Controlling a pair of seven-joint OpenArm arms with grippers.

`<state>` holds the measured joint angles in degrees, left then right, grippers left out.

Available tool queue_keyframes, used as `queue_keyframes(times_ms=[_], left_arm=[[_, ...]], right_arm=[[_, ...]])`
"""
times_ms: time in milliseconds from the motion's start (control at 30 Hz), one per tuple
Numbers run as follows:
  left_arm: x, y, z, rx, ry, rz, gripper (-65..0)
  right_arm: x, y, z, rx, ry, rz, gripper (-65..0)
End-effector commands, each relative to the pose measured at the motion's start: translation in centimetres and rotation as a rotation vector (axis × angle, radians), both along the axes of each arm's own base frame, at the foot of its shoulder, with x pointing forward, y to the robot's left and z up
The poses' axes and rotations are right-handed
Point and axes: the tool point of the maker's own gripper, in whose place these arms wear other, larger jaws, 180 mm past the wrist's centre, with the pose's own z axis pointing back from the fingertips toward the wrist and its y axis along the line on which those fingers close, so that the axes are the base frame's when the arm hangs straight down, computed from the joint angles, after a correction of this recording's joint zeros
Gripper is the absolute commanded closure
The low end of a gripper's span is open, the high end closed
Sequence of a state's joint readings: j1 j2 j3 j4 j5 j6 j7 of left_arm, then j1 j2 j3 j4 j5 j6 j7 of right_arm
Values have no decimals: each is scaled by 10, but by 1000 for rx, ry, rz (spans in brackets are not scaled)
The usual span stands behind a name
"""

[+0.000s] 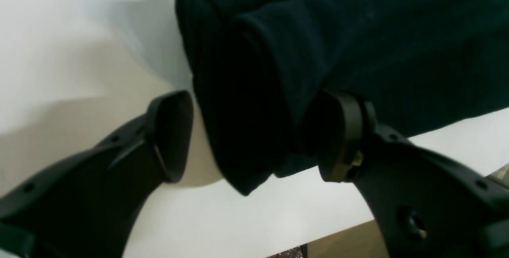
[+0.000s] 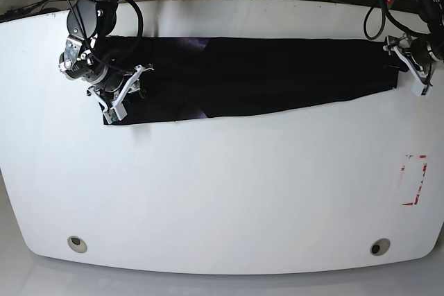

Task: Fold the T-shirt properly
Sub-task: 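Regrasp the folded strip's end with the left gripper and straighten it, then move the left gripper inward and grasp the strip's middle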

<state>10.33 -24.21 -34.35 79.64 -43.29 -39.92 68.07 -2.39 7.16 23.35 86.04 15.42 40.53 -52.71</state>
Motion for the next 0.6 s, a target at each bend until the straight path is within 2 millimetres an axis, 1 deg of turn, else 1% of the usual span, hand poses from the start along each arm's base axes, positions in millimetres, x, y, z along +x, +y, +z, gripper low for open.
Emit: queue_keyframes(times_ms=[0,133,233,333,467,533,567], left_arm=[[9,6,12,14,-42,-1,-439],[10,4,10,5,-40,-1,-439],[5,-2,-1,-34,-21,21,-439],[12,-1,-3,-56,-36,42,-439],[10,-2,-12,-82,-15,62,-433],[10,-2,-12,-83,-15,63,-421],[10,-2,-12,-83,-16,63,-396]], right_arm=[[-11,-9,-10,-56,70,3,-208],[-11,-9,-10,-56,70,3,-208],[-11,-9,-10,-56,70,3,-208],[-11,-9,-10,-55,70,3,-208],[-12,-9,-11,-55,72,3,-208],[-12,-9,-11,-55,74,3,-208],[-12,-9,-11,-55,74,3,-206]])
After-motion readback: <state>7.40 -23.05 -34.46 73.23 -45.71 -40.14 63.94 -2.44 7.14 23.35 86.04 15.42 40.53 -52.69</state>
